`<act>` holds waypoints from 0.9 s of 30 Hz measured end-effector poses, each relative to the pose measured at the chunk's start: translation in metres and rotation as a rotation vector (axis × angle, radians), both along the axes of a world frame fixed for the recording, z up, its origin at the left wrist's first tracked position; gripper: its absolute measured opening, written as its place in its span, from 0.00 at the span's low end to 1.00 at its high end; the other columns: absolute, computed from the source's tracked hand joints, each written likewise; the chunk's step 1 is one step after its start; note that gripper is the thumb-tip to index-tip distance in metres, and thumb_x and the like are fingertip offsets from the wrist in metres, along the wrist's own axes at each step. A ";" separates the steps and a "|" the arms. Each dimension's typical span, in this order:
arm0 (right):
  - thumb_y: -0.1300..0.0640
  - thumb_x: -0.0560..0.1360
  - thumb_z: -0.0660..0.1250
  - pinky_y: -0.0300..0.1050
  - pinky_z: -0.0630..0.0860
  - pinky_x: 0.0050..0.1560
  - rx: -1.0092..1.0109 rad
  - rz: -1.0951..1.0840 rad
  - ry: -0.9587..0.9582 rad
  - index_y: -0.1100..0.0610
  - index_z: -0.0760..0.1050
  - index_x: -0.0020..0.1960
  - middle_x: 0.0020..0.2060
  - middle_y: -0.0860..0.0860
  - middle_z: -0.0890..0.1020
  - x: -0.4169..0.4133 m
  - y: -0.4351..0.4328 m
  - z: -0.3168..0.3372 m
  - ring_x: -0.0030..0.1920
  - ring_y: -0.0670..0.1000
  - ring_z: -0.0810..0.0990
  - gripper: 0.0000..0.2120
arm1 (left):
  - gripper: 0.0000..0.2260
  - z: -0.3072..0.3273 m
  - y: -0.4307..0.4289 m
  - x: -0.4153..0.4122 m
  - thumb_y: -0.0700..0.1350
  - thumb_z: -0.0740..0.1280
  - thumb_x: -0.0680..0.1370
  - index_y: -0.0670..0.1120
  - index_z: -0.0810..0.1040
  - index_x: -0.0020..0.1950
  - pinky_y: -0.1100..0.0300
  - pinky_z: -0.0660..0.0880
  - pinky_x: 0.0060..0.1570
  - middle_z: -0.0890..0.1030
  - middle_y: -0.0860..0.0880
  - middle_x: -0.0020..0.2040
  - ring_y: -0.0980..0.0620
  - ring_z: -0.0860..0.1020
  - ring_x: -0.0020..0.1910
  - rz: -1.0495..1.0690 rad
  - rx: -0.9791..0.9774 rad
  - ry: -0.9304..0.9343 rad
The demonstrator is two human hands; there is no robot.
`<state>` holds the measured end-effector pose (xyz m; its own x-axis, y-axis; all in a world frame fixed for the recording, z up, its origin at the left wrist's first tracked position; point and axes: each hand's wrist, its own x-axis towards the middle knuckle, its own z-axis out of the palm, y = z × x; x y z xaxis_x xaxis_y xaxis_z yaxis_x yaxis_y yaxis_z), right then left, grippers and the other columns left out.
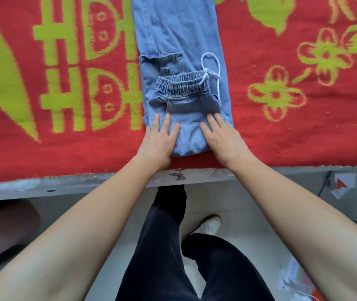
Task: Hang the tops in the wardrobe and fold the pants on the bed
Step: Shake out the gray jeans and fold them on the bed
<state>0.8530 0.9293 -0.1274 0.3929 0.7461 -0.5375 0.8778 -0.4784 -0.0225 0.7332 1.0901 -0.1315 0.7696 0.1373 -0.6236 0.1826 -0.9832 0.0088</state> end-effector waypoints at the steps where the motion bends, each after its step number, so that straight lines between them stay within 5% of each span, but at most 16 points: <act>1: 0.65 0.82 0.54 0.56 0.66 0.72 0.020 -0.010 0.004 0.62 0.56 0.78 0.77 0.63 0.58 0.001 -0.001 0.008 0.77 0.61 0.57 0.25 | 0.41 0.008 0.001 0.001 0.43 0.68 0.74 0.46 0.48 0.81 0.40 0.55 0.75 0.46 0.39 0.80 0.33 0.46 0.78 0.012 -0.030 0.029; 8: 0.61 0.73 0.64 0.54 0.77 0.56 0.101 -0.033 0.149 0.55 0.74 0.64 0.60 0.53 0.78 -0.007 -0.029 0.078 0.62 0.58 0.77 0.20 | 0.34 0.080 -0.011 -0.025 0.39 0.66 0.72 0.48 0.61 0.77 0.49 0.66 0.69 0.64 0.44 0.76 0.41 0.62 0.74 0.196 -0.302 -0.021; 14: 0.58 0.71 0.64 0.53 0.76 0.57 -0.031 -0.026 0.299 0.53 0.74 0.65 0.59 0.54 0.80 -0.059 -0.085 0.094 0.60 0.60 0.78 0.22 | 0.32 0.097 -0.060 -0.081 0.40 0.65 0.72 0.50 0.64 0.76 0.58 0.69 0.62 0.73 0.48 0.70 0.45 0.72 0.68 0.257 -0.404 0.127; 21: 0.59 0.68 0.66 0.46 0.76 0.53 -0.032 -0.122 0.407 0.49 0.75 0.68 0.58 0.53 0.83 -0.050 -0.088 0.096 0.57 0.57 0.81 0.28 | 0.28 0.102 -0.056 -0.078 0.40 0.65 0.71 0.51 0.69 0.71 0.52 0.75 0.58 0.79 0.46 0.62 0.44 0.77 0.60 0.279 -0.490 0.184; 24: 0.58 0.68 0.69 0.38 0.74 0.47 0.053 -0.323 0.522 0.48 0.76 0.68 0.51 0.48 0.82 -0.008 -0.064 0.106 0.48 0.51 0.83 0.28 | 0.23 0.114 -0.016 -0.051 0.42 0.66 0.66 0.50 0.74 0.61 0.51 0.79 0.50 0.80 0.46 0.53 0.46 0.80 0.51 0.496 -0.651 0.100; 27: 0.55 0.70 0.72 0.37 0.70 0.46 0.233 -0.535 0.540 0.47 0.78 0.66 0.49 0.51 0.82 0.043 -0.031 0.107 0.45 0.50 0.79 0.24 | 0.17 0.114 0.030 -0.018 0.41 0.67 0.64 0.50 0.77 0.52 0.63 0.75 0.35 0.80 0.48 0.45 0.54 0.77 0.38 0.825 -0.754 -0.087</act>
<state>0.8964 0.8983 -0.0201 0.4590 0.6464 -0.6095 0.3691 -0.7628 -0.5309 0.7152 1.1199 -0.0172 0.6624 0.2358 -0.7111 0.7456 -0.2994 0.5953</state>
